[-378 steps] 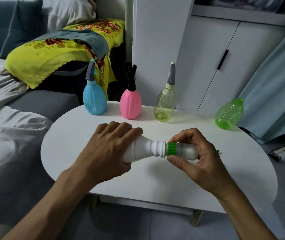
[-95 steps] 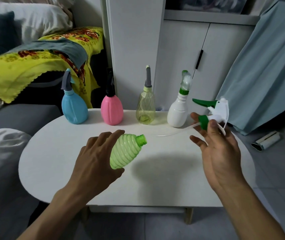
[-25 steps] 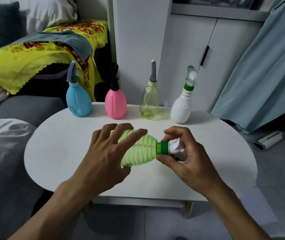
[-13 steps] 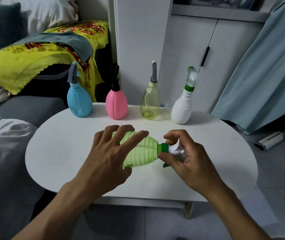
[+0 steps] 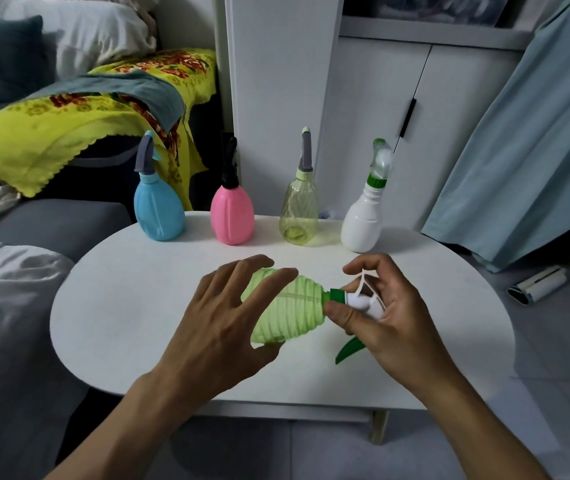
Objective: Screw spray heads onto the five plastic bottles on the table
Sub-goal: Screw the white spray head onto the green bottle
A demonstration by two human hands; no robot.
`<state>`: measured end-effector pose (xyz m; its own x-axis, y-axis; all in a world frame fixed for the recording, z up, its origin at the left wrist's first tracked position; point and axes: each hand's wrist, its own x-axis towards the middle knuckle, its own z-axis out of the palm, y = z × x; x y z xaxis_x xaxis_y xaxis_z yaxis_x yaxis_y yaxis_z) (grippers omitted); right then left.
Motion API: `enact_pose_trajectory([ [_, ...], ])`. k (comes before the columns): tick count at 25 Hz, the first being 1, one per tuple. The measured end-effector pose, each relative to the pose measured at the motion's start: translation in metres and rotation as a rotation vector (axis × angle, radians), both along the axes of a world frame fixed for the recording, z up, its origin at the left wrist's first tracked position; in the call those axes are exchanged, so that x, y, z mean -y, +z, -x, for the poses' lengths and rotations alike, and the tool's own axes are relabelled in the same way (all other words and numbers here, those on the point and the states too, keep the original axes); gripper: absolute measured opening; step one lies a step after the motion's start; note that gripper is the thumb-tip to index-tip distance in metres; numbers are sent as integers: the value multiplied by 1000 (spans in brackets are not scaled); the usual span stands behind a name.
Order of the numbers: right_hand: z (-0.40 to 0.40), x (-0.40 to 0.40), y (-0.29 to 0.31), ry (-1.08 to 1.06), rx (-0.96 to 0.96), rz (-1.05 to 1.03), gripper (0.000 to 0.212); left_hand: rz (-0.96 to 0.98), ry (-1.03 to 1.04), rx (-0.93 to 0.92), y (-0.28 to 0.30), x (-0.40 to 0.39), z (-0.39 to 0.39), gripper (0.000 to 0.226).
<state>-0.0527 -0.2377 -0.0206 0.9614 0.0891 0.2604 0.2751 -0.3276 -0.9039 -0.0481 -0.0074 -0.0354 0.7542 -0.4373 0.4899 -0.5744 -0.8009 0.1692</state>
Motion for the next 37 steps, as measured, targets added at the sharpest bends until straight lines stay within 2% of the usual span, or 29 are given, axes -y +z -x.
enact_pose_trajectory([
  [2,-6,9,6,77,-255,-172,34,85,-41,-84,3,1,1,81],
  [4,-8,18,15,247,-524,-662,51,284,-101,-288,8,2,2,81],
  [6,-6,19,20,453,-594,-1108,66,589,-208,-613,11,9,4,77],
  [7,-6,15,20,529,-556,-1192,68,766,-305,-810,12,14,7,71],
  [10,-5,0,10,536,-381,-1157,57,1216,-514,-1385,12,27,15,65],
  [11,-5,-4,8,532,-355,-1124,53,1290,-524,-1518,12,28,15,66],
  [13,-5,-9,9,507,-325,-1083,47,1346,-543,-1648,9,28,15,72],
  [17,-9,-8,12,287,-293,-947,46,1440,-525,-1638,6,32,14,76],
  [22,-9,-13,14,88,-259,-852,26,1363,-361,-1336,0,41,12,67],
  [25,-9,-13,17,11,-214,-873,24,1382,-285,-1172,4,39,6,77],
  [27,-10,-11,17,12,-190,-911,29,1311,-314,-1126,3,36,6,81],
  [29,-9,-8,18,197,-235,-971,39,1315,-422,-1236,4,34,7,72],
  [32,-7,-5,18,407,-311,-1019,51,1343,-553,-1598,12,29,9,65],
  [33,-8,-6,17,408,-309,-1028,50,1333,-557,-1622,11,27,8,68],
  [37,-8,-15,19,271,-232,-989,36,1387,-462,-1484,9,29,6,72],
])
